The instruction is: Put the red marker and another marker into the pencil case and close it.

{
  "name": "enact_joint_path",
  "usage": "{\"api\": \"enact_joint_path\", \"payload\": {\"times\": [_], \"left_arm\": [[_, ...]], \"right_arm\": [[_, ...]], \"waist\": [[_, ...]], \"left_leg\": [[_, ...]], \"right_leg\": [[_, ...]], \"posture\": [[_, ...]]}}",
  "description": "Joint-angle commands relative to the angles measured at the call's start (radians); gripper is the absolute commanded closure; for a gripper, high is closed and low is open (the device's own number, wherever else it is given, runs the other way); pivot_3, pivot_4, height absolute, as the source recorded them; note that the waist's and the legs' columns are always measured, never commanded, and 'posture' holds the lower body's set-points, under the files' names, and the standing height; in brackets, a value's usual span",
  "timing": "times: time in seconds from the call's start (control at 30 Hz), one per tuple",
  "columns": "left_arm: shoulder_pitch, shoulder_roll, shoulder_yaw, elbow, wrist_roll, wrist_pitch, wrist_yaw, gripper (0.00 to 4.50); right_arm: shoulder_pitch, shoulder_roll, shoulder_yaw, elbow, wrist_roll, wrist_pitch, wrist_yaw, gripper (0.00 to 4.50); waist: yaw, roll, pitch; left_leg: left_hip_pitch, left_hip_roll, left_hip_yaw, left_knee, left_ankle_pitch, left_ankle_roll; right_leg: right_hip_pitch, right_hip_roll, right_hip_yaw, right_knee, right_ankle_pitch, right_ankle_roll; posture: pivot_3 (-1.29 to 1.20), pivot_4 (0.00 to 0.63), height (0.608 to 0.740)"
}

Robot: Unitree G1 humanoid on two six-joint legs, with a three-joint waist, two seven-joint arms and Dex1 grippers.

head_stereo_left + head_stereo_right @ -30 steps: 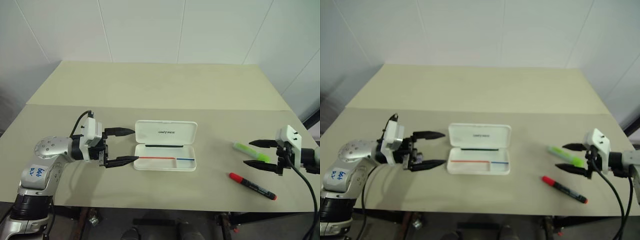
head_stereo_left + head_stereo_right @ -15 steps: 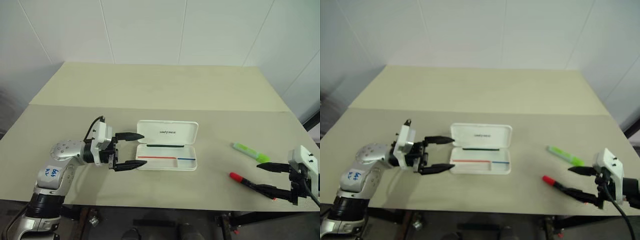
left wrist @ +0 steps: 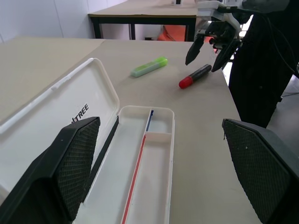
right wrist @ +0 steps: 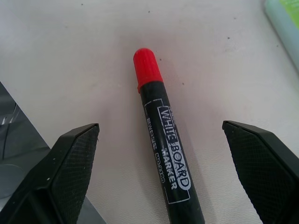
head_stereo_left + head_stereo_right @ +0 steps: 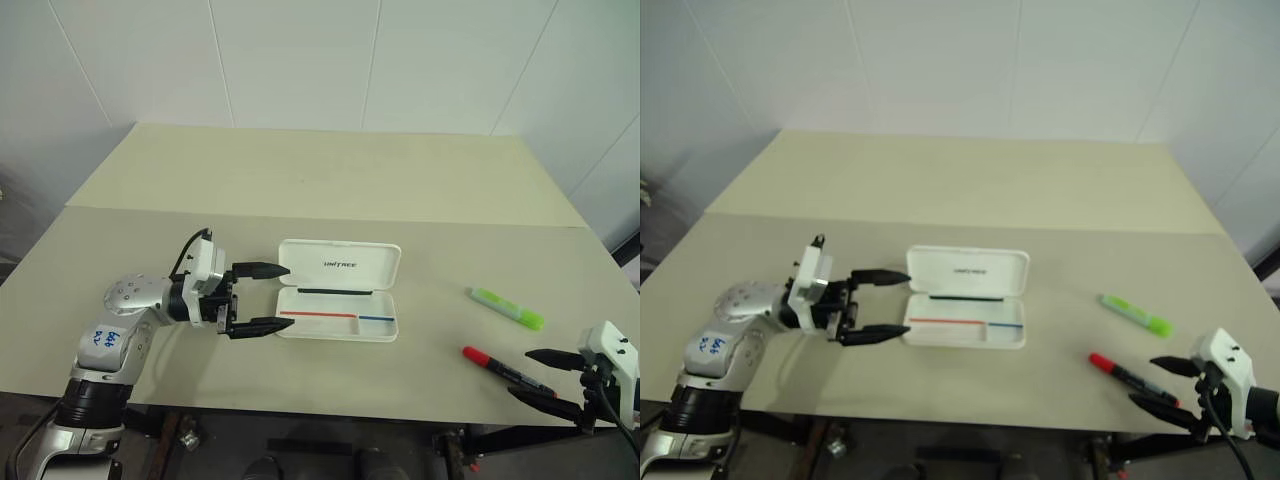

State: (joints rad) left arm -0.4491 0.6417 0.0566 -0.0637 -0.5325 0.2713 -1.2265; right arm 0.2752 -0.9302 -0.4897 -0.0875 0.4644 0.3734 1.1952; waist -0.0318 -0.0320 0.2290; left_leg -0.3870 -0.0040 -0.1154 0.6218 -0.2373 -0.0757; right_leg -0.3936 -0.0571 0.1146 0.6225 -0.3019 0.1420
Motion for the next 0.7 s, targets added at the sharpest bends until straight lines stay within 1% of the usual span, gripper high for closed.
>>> {"api": "enact_joint_path", "payload": {"times": [0.03,0.3,0.33,0.43,0.6,0.63,0.67,0.7], "left_arm": [[-0.018,0.012,0.011,0.002,0.001,-0.017,-0.009,0.00],[-0.055,0.018,0.013,0.033,0.010,-0.031,-0.024,0.00],[-0.059,0.020,0.014,0.037,0.010,-0.033,-0.026,0.00],[-0.063,0.028,0.018,0.042,0.009,-0.036,-0.035,0.00],[-0.066,0.043,0.018,0.057,0.012,-0.046,-0.053,0.00],[-0.069,0.044,0.017,0.060,0.013,-0.048,-0.055,0.00],[-0.072,0.046,0.016,0.063,0.013,-0.050,-0.059,0.00],[-0.074,0.047,0.015,0.065,0.012,-0.051,-0.062,0.00]], "right_arm": [[-0.032,-0.007,0.028,0.062,-0.019,-0.055,0.029,0.03],[-0.067,-0.015,0.113,0.157,-0.062,-0.134,0.093,0.03],[-0.069,-0.014,0.120,0.158,-0.059,-0.136,0.102,0.41],[-0.076,-0.006,0.131,0.158,-0.057,-0.145,0.104,1.27],[-0.100,0.003,0.149,0.171,-0.058,-0.177,0.105,3.08],[-0.105,0.003,0.154,0.174,-0.057,-0.181,0.106,3.50],[-0.115,0.005,0.159,0.177,-0.058,-0.186,0.105,3.81],[-0.125,0.007,0.164,0.180,-0.061,-0.193,0.101,3.94]], "waist": [[-0.001,0.000,0.000],[-0.001,0.000,0.000],[0.000,-0.001,0.000],[0.000,-0.001,0.000],[-0.002,-0.001,0.000],[-0.001,-0.001,0.000],[-0.002,-0.001,0.000],[-0.002,-0.001,0.000]], "left_leg": [[0.000,0.000,0.000,0.000,0.000,0.000],[0.000,0.000,0.000,0.000,0.000,0.000],[0.000,0.000,0.000,0.000,0.000,0.000],[0.000,0.000,0.000,0.000,0.000,0.000],[0.000,0.000,0.000,0.000,0.000,0.000],[0.000,0.000,0.000,0.000,0.000,0.000],[0.000,0.000,0.000,0.000,0.000,0.000],[0.000,0.000,0.000,0.000,0.000,0.000]], "right_leg": [[0.000,0.000,0.000,0.000,0.000,0.000],[0.000,0.000,0.000,0.000,0.001,0.001],[0.000,0.000,0.000,0.000,0.001,0.002],[0.000,0.000,0.000,0.000,0.001,0.002],[0.000,0.000,0.000,0.000,0.001,0.002],[0.000,0.000,0.000,0.000,0.001,0.002],[0.000,0.000,0.000,0.000,0.001,0.002],[0.000,0.000,0.000,0.000,0.001,0.002]], "posture": [[0.00,0.150,0.740],[0.00,0.150,0.740],[0.00,0.150,0.740],[0.00,0.150,0.740],[0.00,0.150,0.740],[0.00,0.150,0.740],[0.00,0.150,0.740],[0.00,0.150,0.740]]}}
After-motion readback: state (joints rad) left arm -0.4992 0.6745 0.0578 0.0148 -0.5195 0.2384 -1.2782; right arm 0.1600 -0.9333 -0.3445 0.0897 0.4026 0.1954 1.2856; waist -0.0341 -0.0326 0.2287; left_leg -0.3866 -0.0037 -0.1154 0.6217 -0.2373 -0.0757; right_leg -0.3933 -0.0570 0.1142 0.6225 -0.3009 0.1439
